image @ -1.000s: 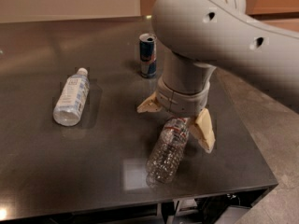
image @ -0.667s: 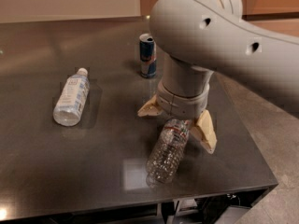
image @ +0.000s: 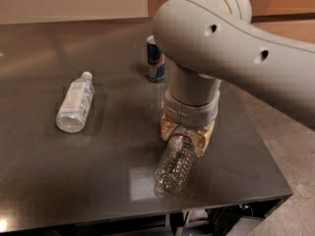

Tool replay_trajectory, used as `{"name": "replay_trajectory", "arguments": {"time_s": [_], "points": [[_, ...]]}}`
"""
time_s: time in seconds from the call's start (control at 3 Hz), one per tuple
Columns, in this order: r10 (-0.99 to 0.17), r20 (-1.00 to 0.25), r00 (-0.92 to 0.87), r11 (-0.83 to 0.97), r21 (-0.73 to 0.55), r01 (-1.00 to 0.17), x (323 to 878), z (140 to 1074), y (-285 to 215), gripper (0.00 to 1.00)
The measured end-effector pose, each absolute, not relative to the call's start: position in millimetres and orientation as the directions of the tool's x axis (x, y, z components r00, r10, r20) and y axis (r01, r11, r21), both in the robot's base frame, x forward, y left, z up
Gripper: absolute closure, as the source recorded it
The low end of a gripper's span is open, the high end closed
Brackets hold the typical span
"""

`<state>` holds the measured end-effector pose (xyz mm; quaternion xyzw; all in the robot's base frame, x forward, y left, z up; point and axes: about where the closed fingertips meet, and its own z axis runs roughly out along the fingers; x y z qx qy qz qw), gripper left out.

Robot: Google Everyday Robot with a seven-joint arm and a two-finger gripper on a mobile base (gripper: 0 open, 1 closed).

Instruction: Place water bottle upright

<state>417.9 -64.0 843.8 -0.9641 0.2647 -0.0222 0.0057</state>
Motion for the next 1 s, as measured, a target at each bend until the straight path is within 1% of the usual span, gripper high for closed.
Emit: {"name": "replay_trajectory", "arguments": {"time_s": [0.33, 0.67, 1.0], "points": [[-0.511, 0.071, 0.857, -0.86, -0.041, -0.509, 419, 849, -64, 0.65], [-0.51, 0.126, 0.851, -0.86, -0.101, -0.501, 428, 867, -63, 0.88], [-0.489, 0.195, 0.85, -0.869, -0.193, -0.456, 439, 889, -56, 1.0]]}}
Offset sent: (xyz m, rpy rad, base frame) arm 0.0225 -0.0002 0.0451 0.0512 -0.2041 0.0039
